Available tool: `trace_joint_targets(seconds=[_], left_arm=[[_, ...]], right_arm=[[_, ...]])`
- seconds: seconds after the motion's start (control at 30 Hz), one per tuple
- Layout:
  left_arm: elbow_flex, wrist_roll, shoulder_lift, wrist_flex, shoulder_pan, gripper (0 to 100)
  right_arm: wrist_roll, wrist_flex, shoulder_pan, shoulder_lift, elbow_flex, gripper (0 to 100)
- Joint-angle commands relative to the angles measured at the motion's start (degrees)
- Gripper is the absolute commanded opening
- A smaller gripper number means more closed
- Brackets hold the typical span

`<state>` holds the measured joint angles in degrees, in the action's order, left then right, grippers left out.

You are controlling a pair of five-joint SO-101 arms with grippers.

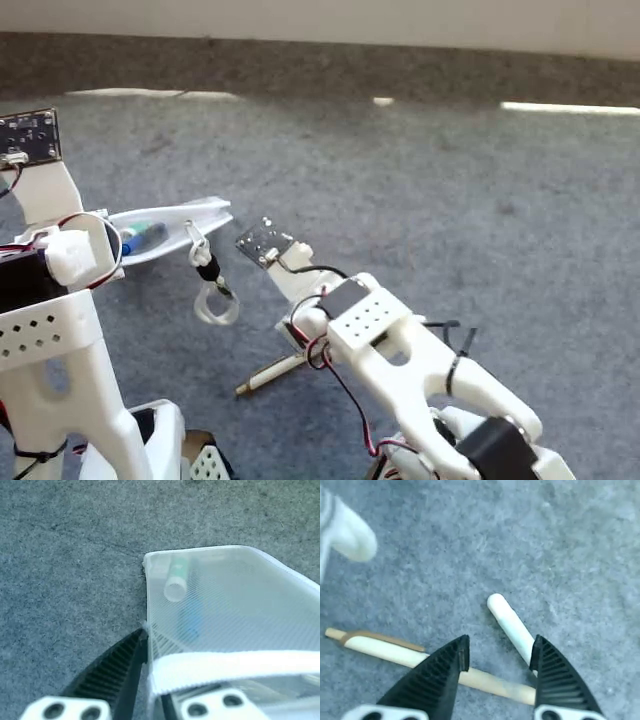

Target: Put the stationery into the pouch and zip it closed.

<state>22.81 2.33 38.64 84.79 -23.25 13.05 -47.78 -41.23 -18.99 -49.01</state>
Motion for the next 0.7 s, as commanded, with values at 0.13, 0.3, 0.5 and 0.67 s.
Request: trace_joint_targets(seconds=[0.13, 0.3, 0.5, 0.67], left_arm=[[0.4, 0.2, -0.6, -0.4, -0.6, 1], [0.5, 0.1, -0.6, -0.3, -0.6, 1], [0.5, 0.1, -0.6, -0.4, -3.4, 1], [0.5, 0.1, -0.6, -0.5, -3.6, 1]], right_arm=[[1.5, 1.4, 5.0, 12.1, 10.7, 18.4], [9.3, 1.4, 7.6, 19.5, 13.9, 15.6], [14.9, 11.1, 11.5, 23.1, 13.5, 1.0], [17.2, 11.3, 15.4, 23.5, 13.7, 0.5]])
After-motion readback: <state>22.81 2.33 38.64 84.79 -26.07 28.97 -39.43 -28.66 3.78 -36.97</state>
